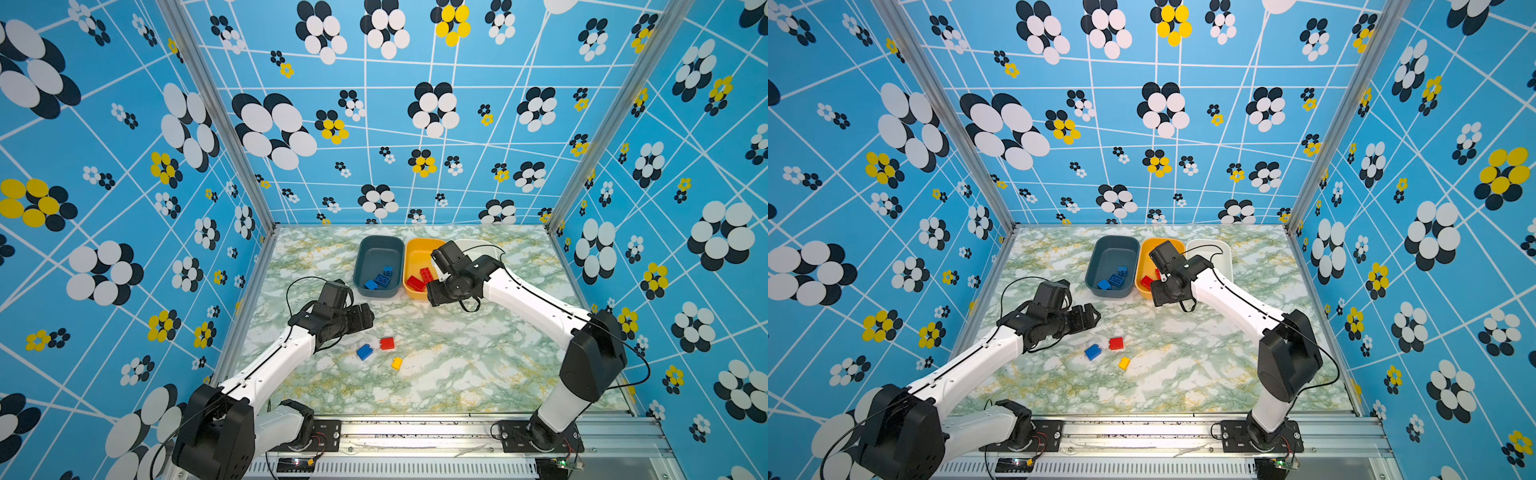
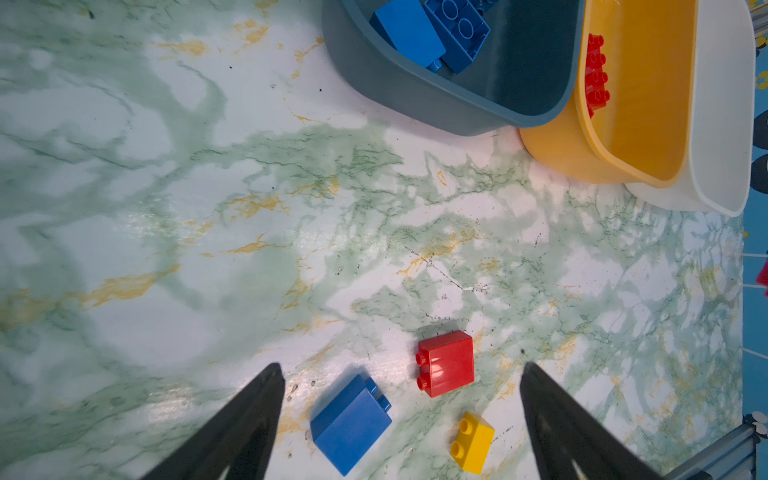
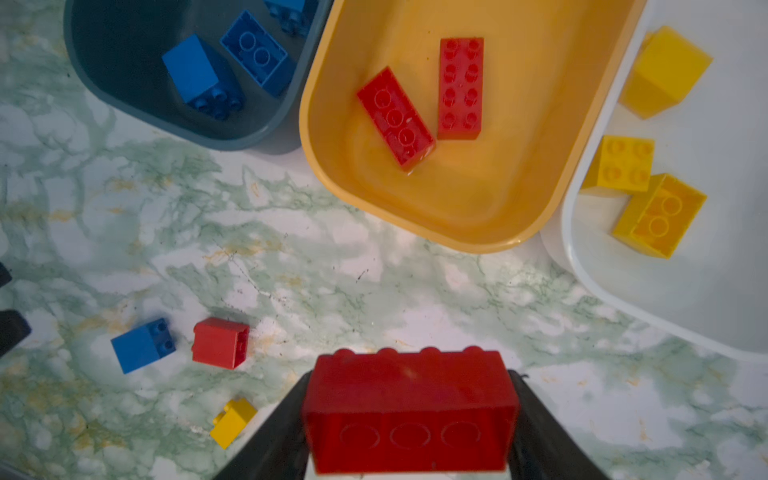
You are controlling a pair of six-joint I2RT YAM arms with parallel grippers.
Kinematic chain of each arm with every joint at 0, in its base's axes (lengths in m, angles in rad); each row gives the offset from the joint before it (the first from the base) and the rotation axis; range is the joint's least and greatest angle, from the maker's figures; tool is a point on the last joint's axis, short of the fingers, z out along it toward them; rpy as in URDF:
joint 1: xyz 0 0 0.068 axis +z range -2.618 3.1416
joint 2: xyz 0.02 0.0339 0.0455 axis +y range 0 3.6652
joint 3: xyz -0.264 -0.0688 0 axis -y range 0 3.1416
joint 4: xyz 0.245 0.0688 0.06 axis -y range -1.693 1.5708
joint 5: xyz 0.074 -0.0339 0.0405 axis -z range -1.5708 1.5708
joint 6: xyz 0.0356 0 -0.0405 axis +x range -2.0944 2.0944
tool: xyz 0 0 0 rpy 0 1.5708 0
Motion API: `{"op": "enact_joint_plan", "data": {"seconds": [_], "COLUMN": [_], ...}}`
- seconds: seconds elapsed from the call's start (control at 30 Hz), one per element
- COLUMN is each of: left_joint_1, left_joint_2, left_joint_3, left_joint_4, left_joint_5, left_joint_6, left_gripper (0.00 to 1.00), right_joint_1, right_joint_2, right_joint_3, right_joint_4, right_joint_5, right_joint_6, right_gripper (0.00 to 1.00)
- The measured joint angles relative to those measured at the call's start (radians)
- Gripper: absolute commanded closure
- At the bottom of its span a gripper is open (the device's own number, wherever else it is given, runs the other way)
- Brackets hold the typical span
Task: Sort the legos into containers by color
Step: 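Lift the red brick with the right gripper over the yellow bin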
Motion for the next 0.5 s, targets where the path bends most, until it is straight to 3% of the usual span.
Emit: {"op": "enact_joint_plan", "data": {"seconds": [0.5], "left_joint_1": [-0.001], "left_joint_2": [-0.014], "left_joint_3": [-0.005], "left_joint_4": [-0.001], "left_joint_5": [-0.001], "left_joint_6": [-0.001], "left_gripper": [0.10], "right_joint_1": [-0.130], "right_joint_2": [0.409], "right_joint_3": [0.418], "right_joint_4": [0.018], "right_joint_5": [-0.012], "right_joint_6": [-0.060], "right_gripper": [0.34]}}
